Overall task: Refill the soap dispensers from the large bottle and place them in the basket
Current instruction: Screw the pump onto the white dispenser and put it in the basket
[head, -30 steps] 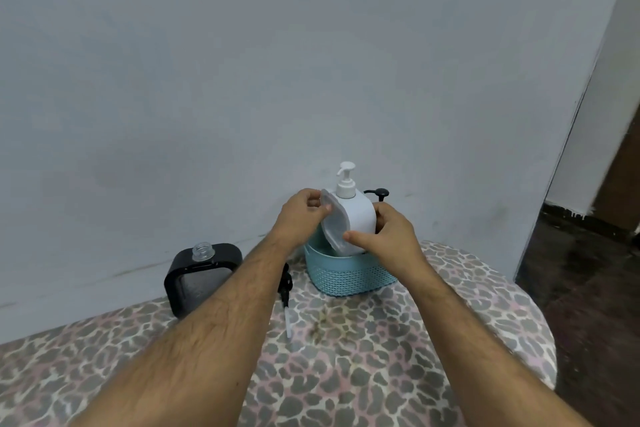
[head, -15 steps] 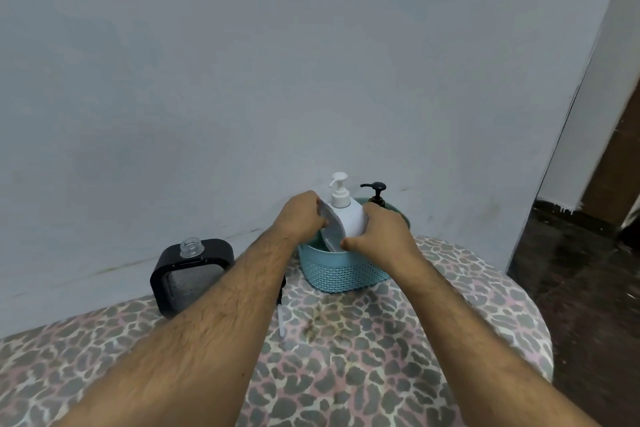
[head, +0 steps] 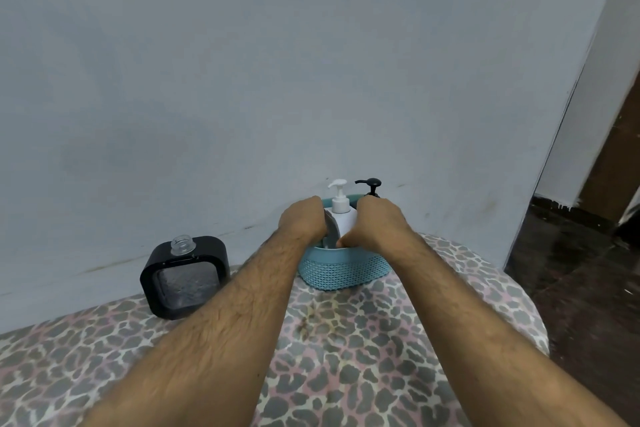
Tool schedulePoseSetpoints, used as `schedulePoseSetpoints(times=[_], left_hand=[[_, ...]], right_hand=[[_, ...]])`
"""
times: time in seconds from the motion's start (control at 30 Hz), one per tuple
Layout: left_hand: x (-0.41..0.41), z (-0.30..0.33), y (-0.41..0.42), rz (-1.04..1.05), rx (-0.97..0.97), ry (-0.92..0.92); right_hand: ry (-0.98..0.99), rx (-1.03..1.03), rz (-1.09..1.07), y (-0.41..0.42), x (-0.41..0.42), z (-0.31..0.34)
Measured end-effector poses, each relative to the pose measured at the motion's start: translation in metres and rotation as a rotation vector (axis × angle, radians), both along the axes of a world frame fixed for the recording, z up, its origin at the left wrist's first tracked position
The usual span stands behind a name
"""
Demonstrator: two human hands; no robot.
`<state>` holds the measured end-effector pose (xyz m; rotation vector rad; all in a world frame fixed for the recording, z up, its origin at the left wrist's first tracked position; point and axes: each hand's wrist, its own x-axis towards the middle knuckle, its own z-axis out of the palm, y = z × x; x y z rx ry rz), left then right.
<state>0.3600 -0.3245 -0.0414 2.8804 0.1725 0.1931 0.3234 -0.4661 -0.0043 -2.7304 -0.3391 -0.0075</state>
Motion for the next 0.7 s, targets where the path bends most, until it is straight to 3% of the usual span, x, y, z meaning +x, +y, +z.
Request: schedulePoseSetpoints(times=[0.3, 0.7], left_hand=[[0.002, 0.001, 0.003, -0.016, -0.041, -0.032], [-0.004, 0.0, 0.004, -0.075, -0.046, -0.044]], right_hand=[[-0.032, -0.135, 0.021, -0.006, 0.01, -0.003], [-0.2, -0.067, -0.046, -0.01, 0.012, -0.022]])
